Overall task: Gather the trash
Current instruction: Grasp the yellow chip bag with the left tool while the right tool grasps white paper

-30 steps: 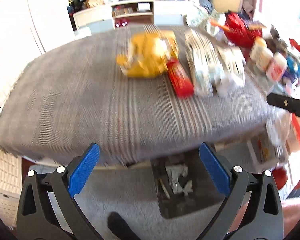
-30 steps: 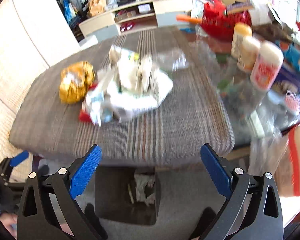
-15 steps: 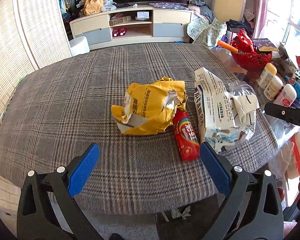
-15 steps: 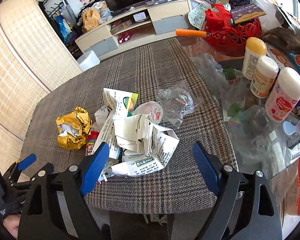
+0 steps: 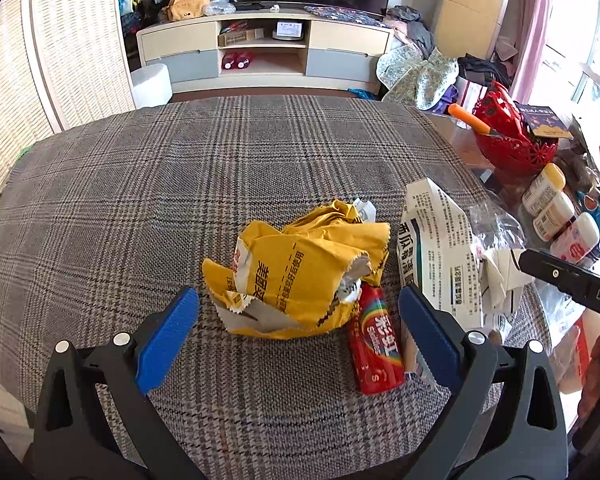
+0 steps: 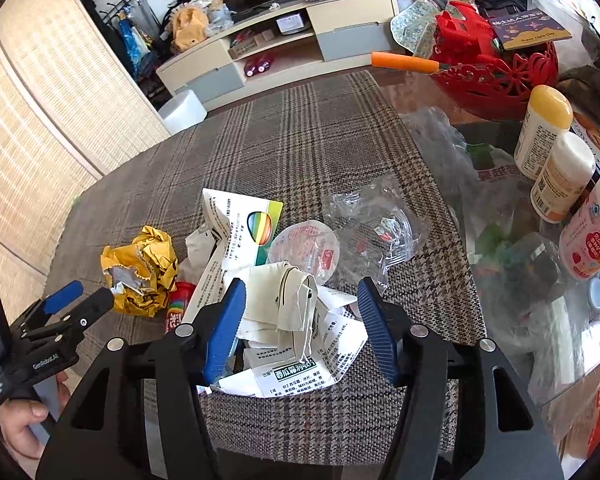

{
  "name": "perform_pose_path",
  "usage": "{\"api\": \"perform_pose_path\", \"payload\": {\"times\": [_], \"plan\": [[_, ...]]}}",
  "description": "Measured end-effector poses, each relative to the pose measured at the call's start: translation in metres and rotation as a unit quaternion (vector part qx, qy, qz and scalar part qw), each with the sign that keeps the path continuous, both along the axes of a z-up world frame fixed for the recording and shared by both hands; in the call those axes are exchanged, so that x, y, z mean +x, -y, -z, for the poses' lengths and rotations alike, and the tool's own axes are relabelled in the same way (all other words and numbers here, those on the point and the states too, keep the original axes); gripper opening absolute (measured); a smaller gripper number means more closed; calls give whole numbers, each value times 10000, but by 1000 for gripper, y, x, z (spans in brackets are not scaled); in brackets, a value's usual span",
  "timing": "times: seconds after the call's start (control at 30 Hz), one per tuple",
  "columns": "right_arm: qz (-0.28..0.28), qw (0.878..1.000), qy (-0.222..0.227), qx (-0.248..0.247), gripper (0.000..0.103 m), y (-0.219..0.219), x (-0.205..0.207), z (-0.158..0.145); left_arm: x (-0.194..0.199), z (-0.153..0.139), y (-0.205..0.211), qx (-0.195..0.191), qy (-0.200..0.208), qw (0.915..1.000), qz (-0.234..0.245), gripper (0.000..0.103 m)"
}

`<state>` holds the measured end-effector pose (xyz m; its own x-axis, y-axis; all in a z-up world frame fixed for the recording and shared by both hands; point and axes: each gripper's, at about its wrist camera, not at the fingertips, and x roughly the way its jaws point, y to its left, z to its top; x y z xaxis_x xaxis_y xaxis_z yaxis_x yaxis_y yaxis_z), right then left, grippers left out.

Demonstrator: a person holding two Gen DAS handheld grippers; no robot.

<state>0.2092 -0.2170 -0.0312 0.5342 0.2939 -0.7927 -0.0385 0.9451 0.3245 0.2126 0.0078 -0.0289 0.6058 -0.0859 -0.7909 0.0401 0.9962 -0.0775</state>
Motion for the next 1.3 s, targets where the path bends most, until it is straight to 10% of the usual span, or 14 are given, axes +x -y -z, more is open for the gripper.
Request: {"api": "perform_pose_path", "payload": {"times": [0.43, 0.8, 1.3], "plan": [[-39, 10000, 0, 43, 42, 1, 11, 5, 21, 30, 1, 147, -216, 9997, 5, 94], [-249, 9988, 84, -419, 16, -22, 9, 8, 15, 33, 6, 130, -20, 9999, 91, 55], [-321, 9954, 736, -516, 11, -27, -21, -36, -19, -14, -6, 316, 541, 9980, -75, 45]]}}
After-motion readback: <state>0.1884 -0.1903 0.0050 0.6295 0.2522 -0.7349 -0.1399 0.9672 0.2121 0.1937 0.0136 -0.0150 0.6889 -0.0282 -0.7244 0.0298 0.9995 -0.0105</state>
